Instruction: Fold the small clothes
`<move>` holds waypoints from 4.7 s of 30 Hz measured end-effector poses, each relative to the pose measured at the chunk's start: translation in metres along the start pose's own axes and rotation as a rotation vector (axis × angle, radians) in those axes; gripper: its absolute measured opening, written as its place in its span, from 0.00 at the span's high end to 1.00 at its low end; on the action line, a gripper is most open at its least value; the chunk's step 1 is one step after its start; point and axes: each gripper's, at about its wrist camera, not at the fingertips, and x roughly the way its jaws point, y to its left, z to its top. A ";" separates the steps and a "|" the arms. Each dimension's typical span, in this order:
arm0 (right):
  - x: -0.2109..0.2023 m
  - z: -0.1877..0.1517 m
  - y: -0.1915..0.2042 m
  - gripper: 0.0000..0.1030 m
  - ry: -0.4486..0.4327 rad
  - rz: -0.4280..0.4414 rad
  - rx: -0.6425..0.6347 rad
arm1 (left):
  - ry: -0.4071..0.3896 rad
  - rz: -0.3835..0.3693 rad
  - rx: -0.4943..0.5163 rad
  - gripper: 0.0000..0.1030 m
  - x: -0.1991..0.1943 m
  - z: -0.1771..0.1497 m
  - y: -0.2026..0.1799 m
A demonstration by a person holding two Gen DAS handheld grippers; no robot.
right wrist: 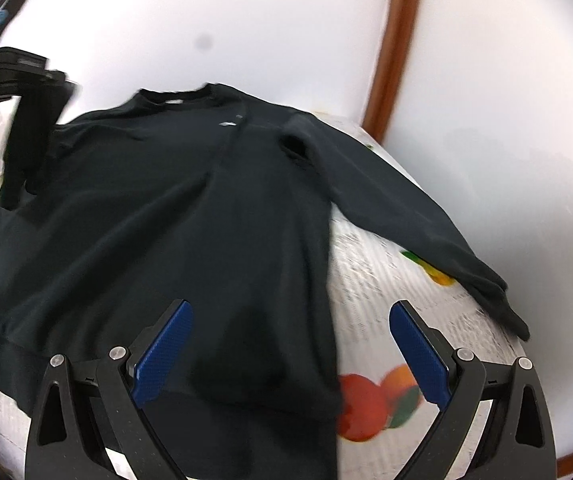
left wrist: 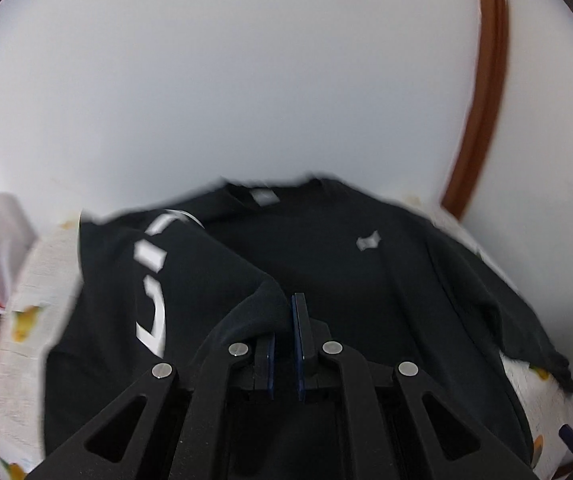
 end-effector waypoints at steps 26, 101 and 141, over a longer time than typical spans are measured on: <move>-0.004 0.049 0.082 0.52 -0.044 0.171 -0.145 | 0.114 0.224 -0.106 0.28 -0.068 -0.097 0.137; 0.012 -0.034 -0.046 0.90 0.117 0.243 0.040 | 0.186 0.088 -0.208 0.95 -0.157 -0.241 0.188; 0.194 0.150 0.026 0.50 0.205 0.244 0.087 | 0.254 0.219 -0.141 0.49 -0.056 -0.147 0.191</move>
